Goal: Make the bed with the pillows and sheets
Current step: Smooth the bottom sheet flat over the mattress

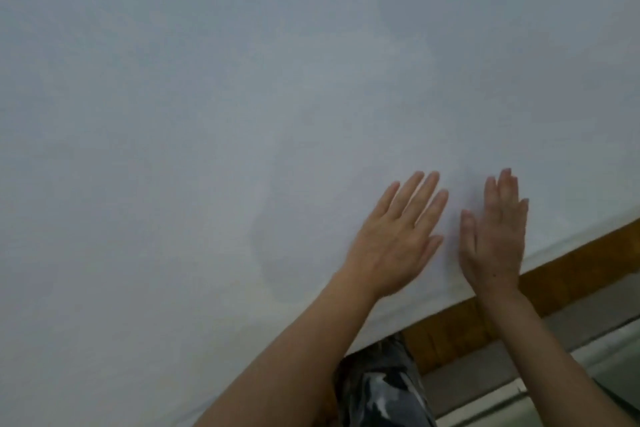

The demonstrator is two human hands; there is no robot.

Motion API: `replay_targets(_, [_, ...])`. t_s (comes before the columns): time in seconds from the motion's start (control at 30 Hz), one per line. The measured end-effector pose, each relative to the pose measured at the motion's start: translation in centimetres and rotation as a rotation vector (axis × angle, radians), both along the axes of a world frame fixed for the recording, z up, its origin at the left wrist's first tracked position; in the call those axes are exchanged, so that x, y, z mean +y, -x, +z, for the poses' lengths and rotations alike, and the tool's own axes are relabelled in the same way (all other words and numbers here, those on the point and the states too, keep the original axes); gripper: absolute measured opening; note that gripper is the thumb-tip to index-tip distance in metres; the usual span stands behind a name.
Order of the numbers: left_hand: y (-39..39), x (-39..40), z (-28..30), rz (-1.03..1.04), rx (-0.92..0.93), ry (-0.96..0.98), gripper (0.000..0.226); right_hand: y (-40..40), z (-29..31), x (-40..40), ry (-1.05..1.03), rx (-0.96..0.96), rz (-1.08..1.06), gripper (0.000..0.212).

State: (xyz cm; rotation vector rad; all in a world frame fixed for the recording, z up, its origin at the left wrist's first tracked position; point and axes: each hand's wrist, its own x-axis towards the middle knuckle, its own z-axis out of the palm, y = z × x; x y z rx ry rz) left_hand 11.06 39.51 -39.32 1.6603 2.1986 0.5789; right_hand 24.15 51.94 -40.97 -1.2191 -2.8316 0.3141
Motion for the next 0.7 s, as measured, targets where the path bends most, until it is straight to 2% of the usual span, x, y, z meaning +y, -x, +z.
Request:
replay_targets(0.13, [9.2,-9.5,-0.1,0.283,0.046,-0.013,0.054,10.3,0.3,-6.7,0.003,0.086,0.174,0.053])
replay_targets(0.3, [19.1,-26.9,-0.7,0.581,0.165,0.071,0.053,22.9,0.7,-19.0,0.053,0.145,0.378,0.052])
replay_targets(0.5, [26.9,-48.2,-0.7,0.862,0.263,0.193,0.056,35.5,1.3,-34.9,0.081,0.108,0.638,0.057])
replay_targets(0.7, [32.6,-63.6,-0.8,1.201,0.262,0.269,0.059,47.1,1.2,-48.7,0.023,0.003,0.893,0.065])
